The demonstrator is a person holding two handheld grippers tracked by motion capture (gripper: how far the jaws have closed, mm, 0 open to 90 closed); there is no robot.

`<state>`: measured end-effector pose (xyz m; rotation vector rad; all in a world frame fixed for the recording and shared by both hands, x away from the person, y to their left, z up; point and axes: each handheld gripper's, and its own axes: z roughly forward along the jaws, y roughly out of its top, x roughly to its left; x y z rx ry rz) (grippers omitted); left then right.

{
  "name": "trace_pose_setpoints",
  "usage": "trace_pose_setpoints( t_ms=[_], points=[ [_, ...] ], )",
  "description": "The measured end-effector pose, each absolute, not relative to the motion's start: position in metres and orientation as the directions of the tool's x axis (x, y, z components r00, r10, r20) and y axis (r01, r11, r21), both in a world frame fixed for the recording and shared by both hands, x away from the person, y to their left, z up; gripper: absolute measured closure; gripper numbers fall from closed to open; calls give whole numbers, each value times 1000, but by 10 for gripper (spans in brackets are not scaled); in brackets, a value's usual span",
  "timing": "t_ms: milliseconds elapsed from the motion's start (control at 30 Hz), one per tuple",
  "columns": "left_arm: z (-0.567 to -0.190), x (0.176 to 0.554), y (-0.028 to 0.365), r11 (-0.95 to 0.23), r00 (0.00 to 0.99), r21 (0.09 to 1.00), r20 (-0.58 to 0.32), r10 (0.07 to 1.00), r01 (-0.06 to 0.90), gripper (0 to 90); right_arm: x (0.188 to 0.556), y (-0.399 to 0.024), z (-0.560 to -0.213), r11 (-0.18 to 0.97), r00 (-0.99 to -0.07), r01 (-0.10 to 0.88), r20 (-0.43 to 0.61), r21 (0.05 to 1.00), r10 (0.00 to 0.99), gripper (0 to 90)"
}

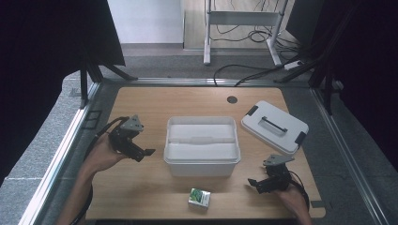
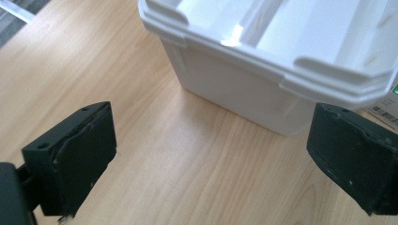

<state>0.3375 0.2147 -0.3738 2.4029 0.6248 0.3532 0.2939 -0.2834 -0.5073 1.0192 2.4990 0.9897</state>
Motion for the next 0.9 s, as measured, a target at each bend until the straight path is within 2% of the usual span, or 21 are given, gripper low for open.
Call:
trace_pose_setpoints(
  t_ms=[533,900],
  points=[
    [-333,360,165,-782,913,570,128,388,252,54,291,-290,-519,492,-688,524,5,695,725,0],
    [-323,372,118,-852,957,505,152,248,140,146,291,-290,-519,490,-688,525,8,695,726,0]
  ],
)
